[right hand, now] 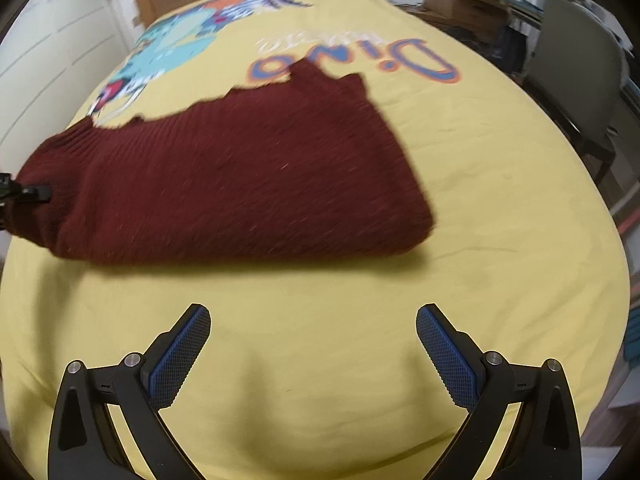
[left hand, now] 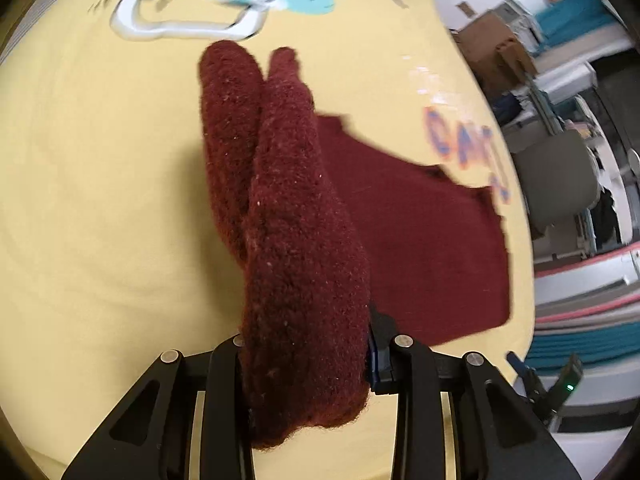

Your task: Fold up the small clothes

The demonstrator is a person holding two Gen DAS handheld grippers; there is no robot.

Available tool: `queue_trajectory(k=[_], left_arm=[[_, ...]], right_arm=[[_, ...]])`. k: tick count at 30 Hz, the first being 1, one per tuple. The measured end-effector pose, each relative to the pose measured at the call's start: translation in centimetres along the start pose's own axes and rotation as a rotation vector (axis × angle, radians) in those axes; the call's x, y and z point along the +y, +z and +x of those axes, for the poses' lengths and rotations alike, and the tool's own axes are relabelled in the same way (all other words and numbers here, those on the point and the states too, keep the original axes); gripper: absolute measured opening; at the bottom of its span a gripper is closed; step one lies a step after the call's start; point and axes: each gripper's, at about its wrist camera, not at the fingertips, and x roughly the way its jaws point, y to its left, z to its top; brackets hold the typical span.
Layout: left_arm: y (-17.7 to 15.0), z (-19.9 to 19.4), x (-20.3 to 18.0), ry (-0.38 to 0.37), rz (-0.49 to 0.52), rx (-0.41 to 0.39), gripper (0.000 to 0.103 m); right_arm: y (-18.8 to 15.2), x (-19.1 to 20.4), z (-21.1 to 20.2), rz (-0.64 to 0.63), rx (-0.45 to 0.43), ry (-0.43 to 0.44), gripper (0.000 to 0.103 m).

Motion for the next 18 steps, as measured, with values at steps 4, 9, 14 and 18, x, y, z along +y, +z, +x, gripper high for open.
queue_trajectory(k=[4, 9, 14, 18], left_arm=[[0.8, -1.0, -5.5, -0.063, 0.034, 0.008, 0.027], [1.8, 1.0, -13.4, -0.057, 0.144, 0.029, 0.026], [2.0, 8.9, -20.1, -0.026, 0.175, 0.092, 0.026], [0.3, 13.0, -21.8, 0.067, 0.235, 0.132, 0.026]], right_arm=[[0.6, -2.1, -1.0, 0.041, -0.03, 0.003, 0.103], [1.8, -5.9, -3.0, 0.086, -0.088, -0.013, 0.103], [1.4, -9.0, -4.0, 0.141, -0.096, -0.034, 0.103], [0.3, -10.7, -3.9, 0.161, -0.072, -0.044, 0.103]])
